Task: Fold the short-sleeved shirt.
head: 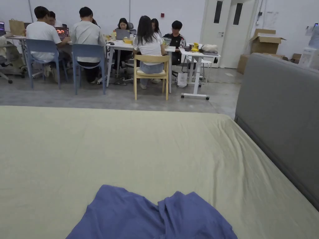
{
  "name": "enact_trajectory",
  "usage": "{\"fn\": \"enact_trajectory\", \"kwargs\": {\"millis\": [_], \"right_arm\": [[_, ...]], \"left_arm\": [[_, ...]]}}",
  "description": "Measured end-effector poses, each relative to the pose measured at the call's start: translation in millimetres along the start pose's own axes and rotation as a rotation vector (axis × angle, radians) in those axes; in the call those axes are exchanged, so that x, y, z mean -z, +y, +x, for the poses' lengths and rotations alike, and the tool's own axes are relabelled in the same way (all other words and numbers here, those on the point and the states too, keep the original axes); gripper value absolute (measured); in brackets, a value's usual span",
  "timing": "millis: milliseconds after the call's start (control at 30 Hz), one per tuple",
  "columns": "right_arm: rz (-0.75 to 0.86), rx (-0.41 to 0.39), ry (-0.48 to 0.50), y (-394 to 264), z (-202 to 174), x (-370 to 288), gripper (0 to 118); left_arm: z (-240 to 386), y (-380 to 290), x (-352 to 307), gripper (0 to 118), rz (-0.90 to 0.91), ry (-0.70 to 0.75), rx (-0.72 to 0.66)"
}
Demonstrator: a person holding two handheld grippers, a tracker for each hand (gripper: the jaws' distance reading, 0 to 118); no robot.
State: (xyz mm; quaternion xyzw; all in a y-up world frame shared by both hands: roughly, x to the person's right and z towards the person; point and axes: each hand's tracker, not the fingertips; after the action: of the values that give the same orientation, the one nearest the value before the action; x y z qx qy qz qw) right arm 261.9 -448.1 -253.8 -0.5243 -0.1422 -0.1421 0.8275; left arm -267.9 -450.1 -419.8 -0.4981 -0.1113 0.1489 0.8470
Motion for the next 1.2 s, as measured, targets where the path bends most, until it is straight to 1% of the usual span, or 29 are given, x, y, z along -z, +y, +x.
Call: {"fn": "enact_trajectory", "kwargs": {"millis": [33,67,100,133,167,200,267,333,367,400,467,500,567,600,633,667,700,733,767,833,867,900,933,967,1000,1033,1100,1167,1200], "right_arm": [[-0.032,-0.037,0.001,7,-1,-6,40],[-0.057,-0.054,0.069,14,0,-17,52],[-0.1,-0.044,0.094,20,3,-26,52],[-0.095,-0.01,0.113,25,2,-41,101],[0.024,0.012,0.141,27,-1,-66,118],[0.226,0.002,0.168,29,-6,-99,118],[0.377,-0.055,0.146,28,-21,-144,118],[0.477,-0.078,0.138,18,-33,-171,118],[0.497,-0.043,0.137,12,-47,-177,118],[0.497,-0.005,0.121,2,-52,-176,118],[0.41,-0.059,0.132,-3,-61,-167,118],[0.379,-0.119,0.074,-7,-71,-161,118],[0.431,-0.192,-0.039,-21,-85,-160,118],[0.475,-0.226,-0.059,-27,-89,-162,118],[0.493,-0.267,-0.066,-32,-98,-161,113],[0.489,-0.285,-0.06,-33,-101,-164,94],[0.479,-0.26,-0.04,-32,-104,-167,42],[0.481,-0.249,-0.033,-28,-104,-166,3],[0.457,-0.236,-0.035,-24,-106,-163,3],[0.47,-0.234,-0.047,-23,-104,-167,3],[0.485,-0.237,-0.052,-23,-106,-169,3],[0.49,-0.253,-0.068,-22,-106,-163,3],[0.484,-0.271,-0.073,-21,-108,-163,3],[0.479,-0.277,-0.069,-21,-108,-164,3],[0.473,-0.277,-0.06,-21,-108,-164,3],[0.461,-0.27,-0.045,-21,-107,-157,3],[0.434,-0.244,-0.024,-19,-103,-155,3],[0.417,-0.238,-0.039,-18,-99,-148,3],[0.41,-0.236,-0.049,-16,-96,-147,3]], "left_arm": [[4,1,-9,111,0.026,-0.052,-0.031],[8,6,-24,118,0.112,-0.129,-0.026],[13,10,-45,118,0.213,-0.238,-0.02],[17,14,-68,118,0.338,-0.34,-0.013],[25,18,-90,118,0.375,-0.348,0.035],[30,20,-109,118,0.42,-0.357,0.045],[43,19,-137,118,0.504,-0.384,0.092],[53,12,-151,118,0.548,-0.302,0.16],[57,9,-153,118,0.497,-0.249,0.191],[55,6,-143,118,0.41,-0.219,0.229],[59,-5,-130,118,0.3,-0.125,0.244],[58,-14,-123,118,0.272,-0.071,0.249],[46,-24,-110,118,0.207,-0.029,0.231],[42,-28,-106,115,0.183,-0.025,0.227],[36,-33,-102,71,0.142,-0.024,0.219],[32,-36,-100,0,0.121,-0.007,0.194],[30,-35,-93,0,0.107,0.05,0.201],[28,-33,-92,0,0.13,0.113,0.21],[25,-30,-89,0,0.131,0.112,0.235],[28,-24,-81,0,0.13,0.074,0.213],[29,-19,-78,18,0.157,0.075,0.194],[30,-13,-73,71,0.188,0.061,0.209],[32,-6,-66,118,0.199,0.067,0.234],[34,1,-53,118,0.175,0.096,0.253],[37,8,-46,118,0.154,0.054,0.293],[38,3,-40,118,0.169,0.068,0.287],[42,15,-13,118,0.071,0.111,0.302],[42,12,-1,118,0.034,0.117,0.279],[33,18,19,118,0.027,0.111,0.289]]}}
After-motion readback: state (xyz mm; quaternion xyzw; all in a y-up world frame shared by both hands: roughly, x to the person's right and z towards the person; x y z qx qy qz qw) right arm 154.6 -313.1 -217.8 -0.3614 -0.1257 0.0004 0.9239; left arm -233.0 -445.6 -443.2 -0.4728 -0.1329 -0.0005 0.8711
